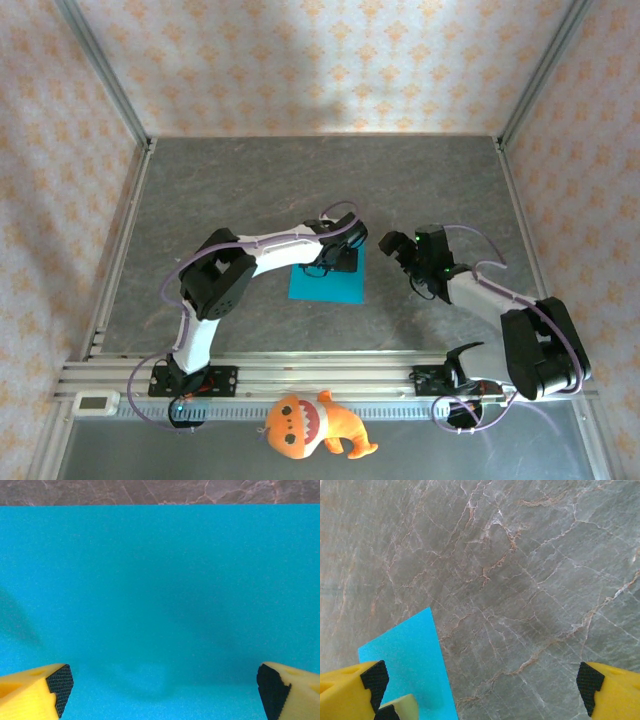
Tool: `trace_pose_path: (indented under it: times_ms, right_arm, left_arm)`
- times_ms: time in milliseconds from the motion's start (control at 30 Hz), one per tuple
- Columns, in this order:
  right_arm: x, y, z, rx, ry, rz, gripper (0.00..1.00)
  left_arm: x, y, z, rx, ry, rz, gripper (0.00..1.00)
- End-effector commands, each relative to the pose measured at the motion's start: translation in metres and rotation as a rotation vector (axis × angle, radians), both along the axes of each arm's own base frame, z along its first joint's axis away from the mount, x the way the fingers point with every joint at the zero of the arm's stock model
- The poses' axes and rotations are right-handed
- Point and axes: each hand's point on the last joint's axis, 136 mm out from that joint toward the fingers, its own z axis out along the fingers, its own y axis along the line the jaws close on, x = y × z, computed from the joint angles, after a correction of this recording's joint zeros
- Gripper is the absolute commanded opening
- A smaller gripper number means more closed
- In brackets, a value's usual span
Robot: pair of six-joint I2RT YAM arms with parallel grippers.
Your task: Fold a paper plane with a square sheet of paper (pick it up from the middle)
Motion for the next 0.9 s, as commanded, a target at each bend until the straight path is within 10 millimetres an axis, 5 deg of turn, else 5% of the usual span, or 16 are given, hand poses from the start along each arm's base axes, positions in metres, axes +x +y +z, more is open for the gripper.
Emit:
trace_pose_path:
  times_ms: [0,600,867]
  right_arm:
    - [-0.004,-0.005,-0.003,-0.025,0.004,-0.004,1.0]
    - [-0.006,-0.007,-0.003,-0.028,0.012,-0.009,1.0]
    - [-0.005,-0.008,-0.002,-0.032,0.009,-0.019,1.0]
  left_arm:
    - [0.002,0.008,-0.002,0.041,0.006,0.034,0.99]
    - [-0.021,0.018,-0.043,0.046,0.087,0.028,0.99]
    - [-0.025,0.019,-0.045,0.036,0.089,0.03,0.96]
